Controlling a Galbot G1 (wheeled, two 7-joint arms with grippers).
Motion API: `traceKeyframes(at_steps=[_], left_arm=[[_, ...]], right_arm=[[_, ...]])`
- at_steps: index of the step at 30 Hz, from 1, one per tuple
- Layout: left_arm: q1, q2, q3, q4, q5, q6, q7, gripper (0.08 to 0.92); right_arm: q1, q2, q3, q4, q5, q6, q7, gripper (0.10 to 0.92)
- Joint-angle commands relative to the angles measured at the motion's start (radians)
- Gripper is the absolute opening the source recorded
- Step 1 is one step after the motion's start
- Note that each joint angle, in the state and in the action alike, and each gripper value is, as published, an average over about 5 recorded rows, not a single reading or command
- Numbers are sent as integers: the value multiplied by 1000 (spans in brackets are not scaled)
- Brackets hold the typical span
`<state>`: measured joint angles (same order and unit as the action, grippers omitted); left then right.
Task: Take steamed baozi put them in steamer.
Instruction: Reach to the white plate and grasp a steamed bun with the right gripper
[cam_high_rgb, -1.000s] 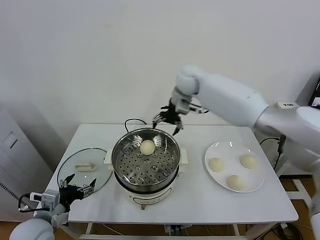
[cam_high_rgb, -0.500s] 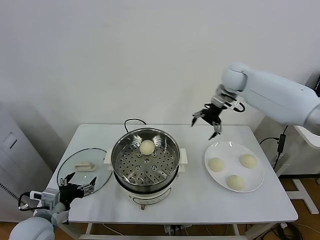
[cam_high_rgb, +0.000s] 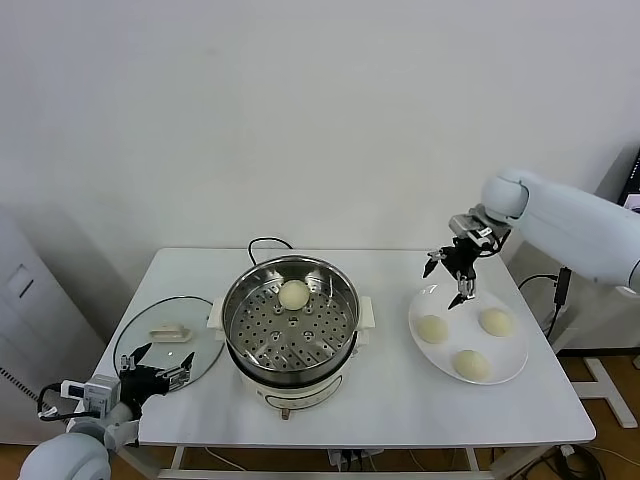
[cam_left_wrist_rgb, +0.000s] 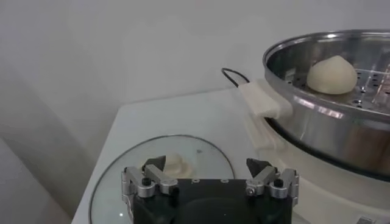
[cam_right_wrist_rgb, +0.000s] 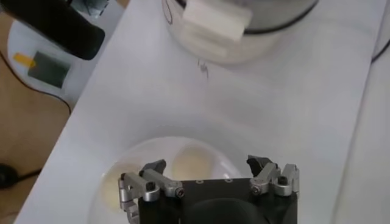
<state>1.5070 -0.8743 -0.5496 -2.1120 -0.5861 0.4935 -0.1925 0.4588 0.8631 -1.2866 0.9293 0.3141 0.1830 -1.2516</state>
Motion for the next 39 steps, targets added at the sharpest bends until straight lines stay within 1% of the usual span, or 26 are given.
traceKeyframes(at_steps=[1, 5, 14, 26, 33, 36, 39], left_arm=[[1, -3, 0, -2, 1, 2, -1, 823], [2, -5, 0, -4, 1, 3, -2, 823], [5, -5, -2, -2, 1, 1, -2, 823], [12, -5, -5, 0, 3, -2, -1, 823], [18, -5, -7, 0, 3, -4, -1, 823], [17, -5, -7, -2, 3, -4, -1, 823], [18, -5, -7, -5, 3, -3, -2, 823]], right_arm=[[-152, 8, 80, -83, -87, -54, 29, 823], [-205, 20, 135, -119, -138, -43, 46, 823], [-296, 63, 248, -202, -195, -14, 86, 823], [-341, 113, 319, -265, -238, 1, 94, 818], [-367, 145, 387, -326, -281, 15, 109, 758], [-368, 156, 404, -351, -292, 16, 106, 712], [-366, 158, 405, -357, -287, 12, 99, 640]])
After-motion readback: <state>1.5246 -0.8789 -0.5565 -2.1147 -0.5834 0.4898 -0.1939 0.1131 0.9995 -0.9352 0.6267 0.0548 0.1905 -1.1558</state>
